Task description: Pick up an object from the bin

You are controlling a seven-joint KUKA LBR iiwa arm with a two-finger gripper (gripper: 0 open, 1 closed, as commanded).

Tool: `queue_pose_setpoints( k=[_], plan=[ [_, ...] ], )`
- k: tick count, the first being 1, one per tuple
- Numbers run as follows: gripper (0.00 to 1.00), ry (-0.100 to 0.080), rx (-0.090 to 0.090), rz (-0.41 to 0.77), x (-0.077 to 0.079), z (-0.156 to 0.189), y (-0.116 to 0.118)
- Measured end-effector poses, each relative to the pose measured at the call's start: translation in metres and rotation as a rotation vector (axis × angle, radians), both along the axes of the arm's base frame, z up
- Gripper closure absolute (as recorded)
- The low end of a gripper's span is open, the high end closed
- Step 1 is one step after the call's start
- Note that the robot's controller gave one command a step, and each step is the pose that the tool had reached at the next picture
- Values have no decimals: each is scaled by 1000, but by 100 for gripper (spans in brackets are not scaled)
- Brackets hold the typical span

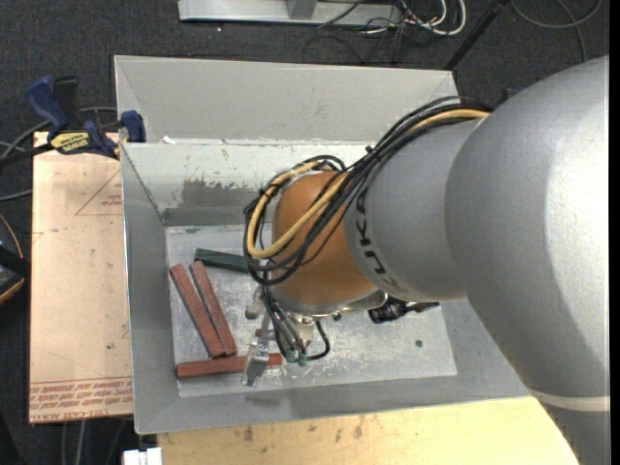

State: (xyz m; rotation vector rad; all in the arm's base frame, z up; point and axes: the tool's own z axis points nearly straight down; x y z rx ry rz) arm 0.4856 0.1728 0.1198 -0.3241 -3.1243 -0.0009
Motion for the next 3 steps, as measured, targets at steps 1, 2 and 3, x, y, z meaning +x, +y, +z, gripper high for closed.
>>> queue_pose_setpoints(
  k=[1, 2, 3],
  plan=[
    [100, -10, 3, 130, 8, -44, 3],
    [100, -9, 4, 130, 8, -44, 3],
    [100, -5, 1, 164, 18, 101, 12]
  ],
)
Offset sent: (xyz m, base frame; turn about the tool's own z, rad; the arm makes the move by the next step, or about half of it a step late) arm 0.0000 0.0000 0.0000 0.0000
